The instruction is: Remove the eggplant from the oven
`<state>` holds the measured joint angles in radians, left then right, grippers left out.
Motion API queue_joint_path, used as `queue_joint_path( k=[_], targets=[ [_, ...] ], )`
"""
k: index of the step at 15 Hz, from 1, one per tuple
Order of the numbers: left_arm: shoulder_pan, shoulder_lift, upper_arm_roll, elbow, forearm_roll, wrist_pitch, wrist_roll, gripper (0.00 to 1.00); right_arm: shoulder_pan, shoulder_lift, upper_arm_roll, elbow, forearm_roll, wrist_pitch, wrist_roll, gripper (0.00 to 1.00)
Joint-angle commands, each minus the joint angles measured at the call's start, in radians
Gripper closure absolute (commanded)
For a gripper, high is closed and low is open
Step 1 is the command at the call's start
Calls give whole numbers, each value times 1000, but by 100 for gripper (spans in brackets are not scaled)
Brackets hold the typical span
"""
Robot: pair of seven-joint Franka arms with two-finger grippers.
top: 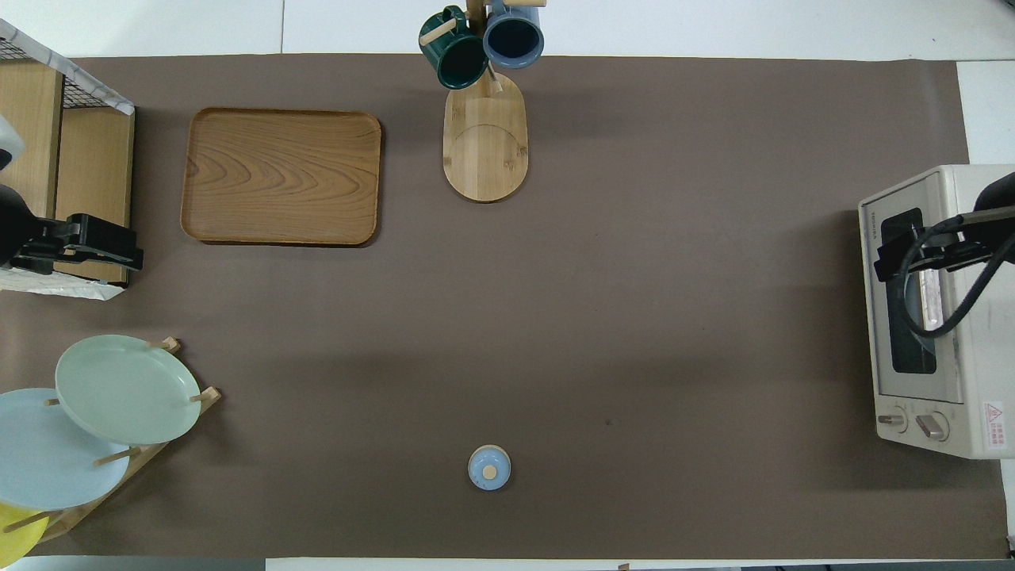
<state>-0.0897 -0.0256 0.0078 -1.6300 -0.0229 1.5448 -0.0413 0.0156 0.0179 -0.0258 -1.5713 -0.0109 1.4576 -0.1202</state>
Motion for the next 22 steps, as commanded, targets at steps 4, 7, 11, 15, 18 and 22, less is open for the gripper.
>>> queue_joint_path(
  k=[4, 7, 11, 15, 18, 22],
  targets=[
    [8, -31, -5, -37, -8, 20, 4, 0, -14, -82, 3, -232, -165, 217, 11, 100],
    [8, -31, -6, -37, -8, 20, 3, 0, -9, -85, 4, -303, -262, 280, 16, 100],
    [8, -30, -6, -37, -8, 20, 3, 0, -13, -58, 4, -332, -389, 357, 16, 100],
    [8, -30, -6, -37, -8, 20, 3, 0, -14, -39, 6, -363, -403, 366, 157, 100],
    [8, -30, -6, -37, -8, 20, 3, 0, -17, -36, 4, -398, -437, 411, 154, 100],
    [8, -30, -5, -37, -8, 20, 3, 0, -32, -21, 4, -414, -457, 431, 165, 100]
  ],
)
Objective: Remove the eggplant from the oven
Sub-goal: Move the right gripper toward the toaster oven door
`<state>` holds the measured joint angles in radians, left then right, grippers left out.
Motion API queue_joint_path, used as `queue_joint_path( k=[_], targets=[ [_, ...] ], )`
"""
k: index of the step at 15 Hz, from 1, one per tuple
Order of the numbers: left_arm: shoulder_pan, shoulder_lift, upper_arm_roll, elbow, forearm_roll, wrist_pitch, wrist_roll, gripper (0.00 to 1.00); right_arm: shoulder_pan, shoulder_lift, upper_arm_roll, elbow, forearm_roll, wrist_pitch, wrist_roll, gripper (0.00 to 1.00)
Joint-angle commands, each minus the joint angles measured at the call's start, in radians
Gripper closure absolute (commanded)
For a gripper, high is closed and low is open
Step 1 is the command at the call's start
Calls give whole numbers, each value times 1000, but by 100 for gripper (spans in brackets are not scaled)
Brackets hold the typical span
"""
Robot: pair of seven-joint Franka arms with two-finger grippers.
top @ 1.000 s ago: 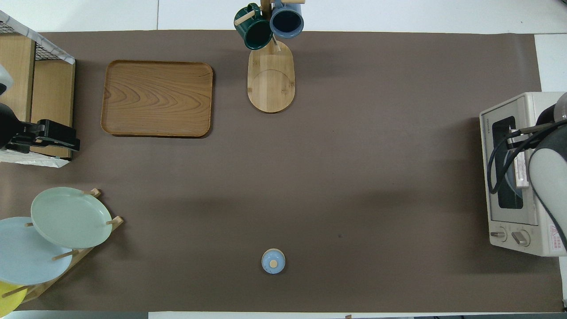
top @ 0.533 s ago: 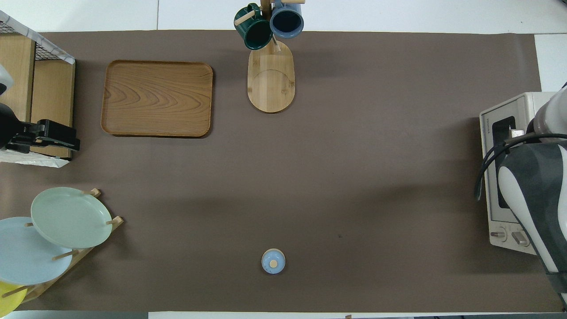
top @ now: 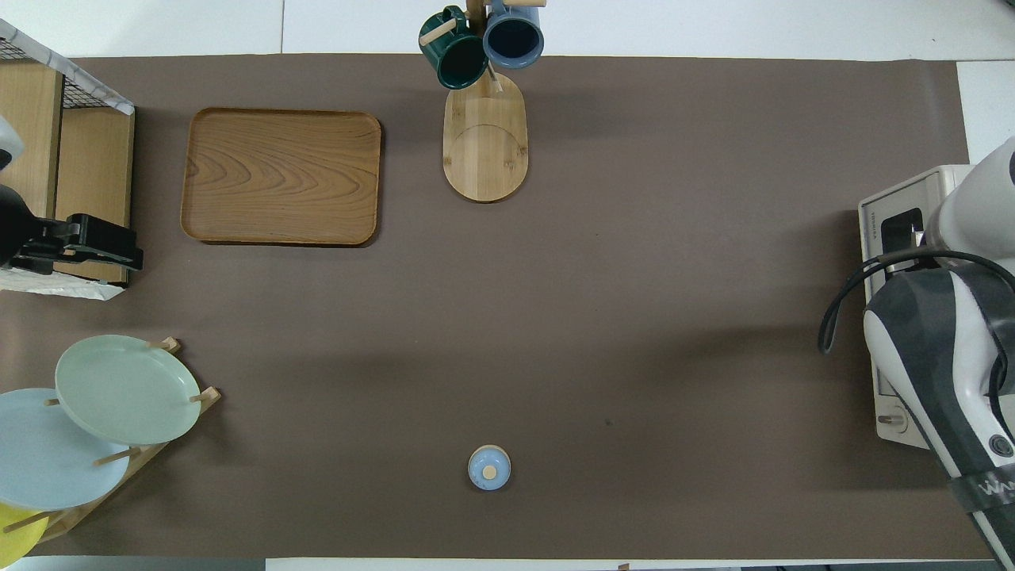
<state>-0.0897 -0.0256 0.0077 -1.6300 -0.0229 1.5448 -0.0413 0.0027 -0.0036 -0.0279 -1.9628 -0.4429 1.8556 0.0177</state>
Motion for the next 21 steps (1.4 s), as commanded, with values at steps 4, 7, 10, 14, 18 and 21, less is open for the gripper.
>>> queue_joint_path(
  k=[4, 7, 10, 14, 18, 21],
  targets=[
    [8, -30, -5, -37, -8, 20, 3, 0, -30, 8, 6, -41, -30, 66, 21, 100],
    [8, -31, -5, -37, -8, 18, 4, 0, -27, 5, 9, -83, -8, 117, 28, 100],
    [8, -31, -5, -37, -8, 20, 4, 0, -16, 10, 9, -110, 94, 155, 31, 100],
    [8, -31, -5, -37, -8, 20, 4, 0, -3, 49, 13, -136, 144, 247, 39, 100],
    [8, -31, -5, -37, -8, 20, 4, 0, 8, 71, 13, -240, 190, 430, 56, 100],
    [8, -30, -5, -37, -8, 20, 4, 0, 10, 117, 13, -245, 205, 482, 65, 100]
  ],
)
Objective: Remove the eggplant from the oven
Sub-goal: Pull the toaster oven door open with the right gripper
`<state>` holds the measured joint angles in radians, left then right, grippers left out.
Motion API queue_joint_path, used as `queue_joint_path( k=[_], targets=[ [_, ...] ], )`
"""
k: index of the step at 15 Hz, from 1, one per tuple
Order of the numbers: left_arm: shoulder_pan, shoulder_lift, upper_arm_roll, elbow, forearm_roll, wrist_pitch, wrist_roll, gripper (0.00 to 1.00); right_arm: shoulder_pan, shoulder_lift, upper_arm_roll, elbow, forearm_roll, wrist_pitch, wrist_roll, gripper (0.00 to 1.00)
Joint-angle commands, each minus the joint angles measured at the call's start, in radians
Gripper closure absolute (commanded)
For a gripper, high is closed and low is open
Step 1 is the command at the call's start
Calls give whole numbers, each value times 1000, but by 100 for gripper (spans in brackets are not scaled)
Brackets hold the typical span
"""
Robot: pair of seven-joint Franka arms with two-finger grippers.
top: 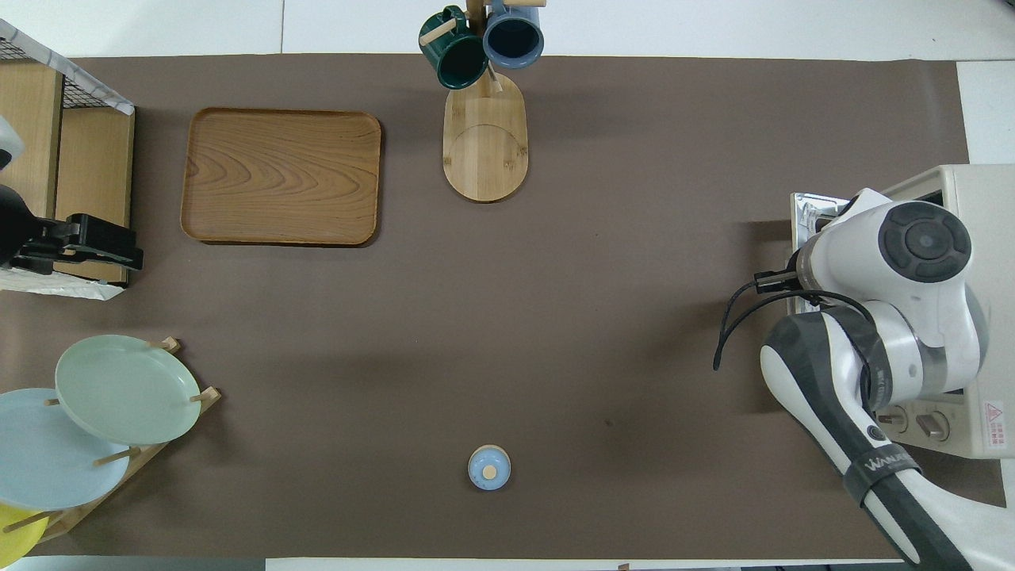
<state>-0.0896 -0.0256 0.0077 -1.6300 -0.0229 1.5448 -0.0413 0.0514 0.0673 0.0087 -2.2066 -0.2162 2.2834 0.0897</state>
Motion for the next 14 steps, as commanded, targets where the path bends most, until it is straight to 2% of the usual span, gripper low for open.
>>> queue_joint_path(
  k=[1, 4, 7, 10, 11, 12, 13, 14],
  targets=[
    [8, -31, -5, -37, -8, 20, 4, 0, -38, 60, -19, -2, 7, 74, 7, 100],
    [8, -31, -5, -37, -8, 20, 4, 0, -30, 88, -18, -1, 23, 82, 12, 100],
    [8, -31, -5, -37, -8, 20, 4, 0, -24, 89, -18, 1, 118, 82, 13, 100],
    [8, -31, -5, -37, -8, 20, 4, 0, 42, 97, -18, 63, 198, 35, 15, 100],
    [8, -31, -5, -37, -8, 18, 4, 0, 45, 95, -19, 105, 195, -35, 15, 96],
    [8, -31, -5, -37, -8, 20, 4, 0, 44, 88, -22, 149, 183, -107, 15, 79],
    [8, -31, -5, -37, -8, 20, 4, 0, 44, 79, -27, 188, 157, -192, 16, 72],
    [8, -31, -5, -37, -8, 20, 4, 0, 36, 68, -27, 223, 109, -255, 16, 73]
  ],
)
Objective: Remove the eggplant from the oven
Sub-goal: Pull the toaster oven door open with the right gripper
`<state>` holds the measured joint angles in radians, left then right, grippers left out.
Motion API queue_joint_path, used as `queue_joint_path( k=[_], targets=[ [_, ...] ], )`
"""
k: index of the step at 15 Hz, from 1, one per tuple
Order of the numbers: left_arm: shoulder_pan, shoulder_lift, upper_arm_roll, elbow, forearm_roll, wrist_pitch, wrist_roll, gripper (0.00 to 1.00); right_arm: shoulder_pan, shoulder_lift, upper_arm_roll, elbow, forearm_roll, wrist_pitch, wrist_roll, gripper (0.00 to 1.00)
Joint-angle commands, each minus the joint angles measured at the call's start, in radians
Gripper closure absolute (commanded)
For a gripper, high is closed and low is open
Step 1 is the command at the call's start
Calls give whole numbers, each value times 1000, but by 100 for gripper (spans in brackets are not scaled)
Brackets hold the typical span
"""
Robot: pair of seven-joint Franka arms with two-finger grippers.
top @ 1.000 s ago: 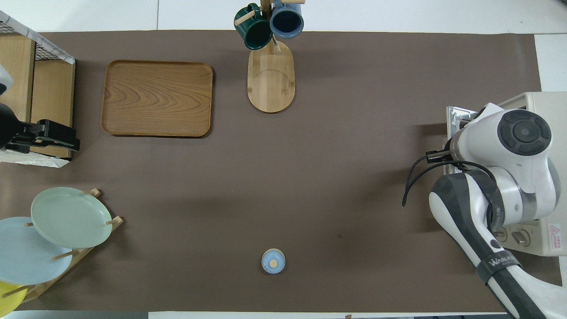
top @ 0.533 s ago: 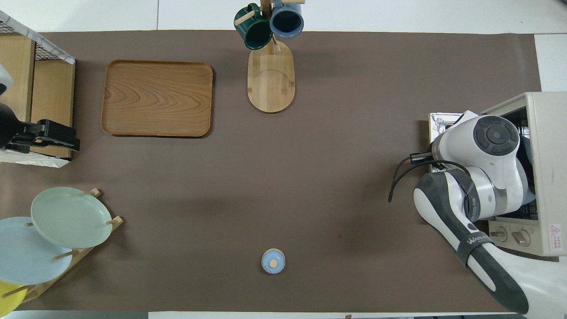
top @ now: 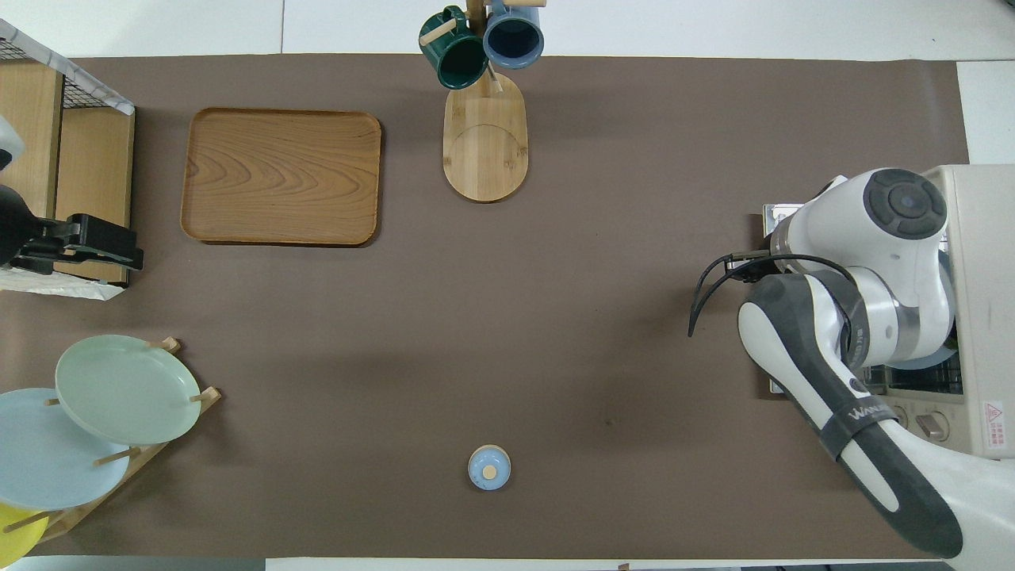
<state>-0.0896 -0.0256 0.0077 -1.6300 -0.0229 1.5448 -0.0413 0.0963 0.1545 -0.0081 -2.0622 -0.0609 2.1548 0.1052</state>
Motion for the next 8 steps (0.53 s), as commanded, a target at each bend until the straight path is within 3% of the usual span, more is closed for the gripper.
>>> queue_joint_path(
  k=[1, 3, 4, 8],
  targets=[
    [8, -30, -5, -37, -8, 20, 4, 0, -12, -36, -10, 89, -109, -166, 1, 74],
    [8, -31, -5, -37, -8, 20, 4, 0, -30, -53, -12, 82, -206, -211, -1, 73],
    [8, -31, -5, -37, -8, 20, 4, 0, -50, -62, -10, 73, -209, -219, 1, 67],
    [8, -31, -5, -37, -8, 20, 4, 0, -95, -85, -9, -34, -209, -95, -12, 58]
  ],
)
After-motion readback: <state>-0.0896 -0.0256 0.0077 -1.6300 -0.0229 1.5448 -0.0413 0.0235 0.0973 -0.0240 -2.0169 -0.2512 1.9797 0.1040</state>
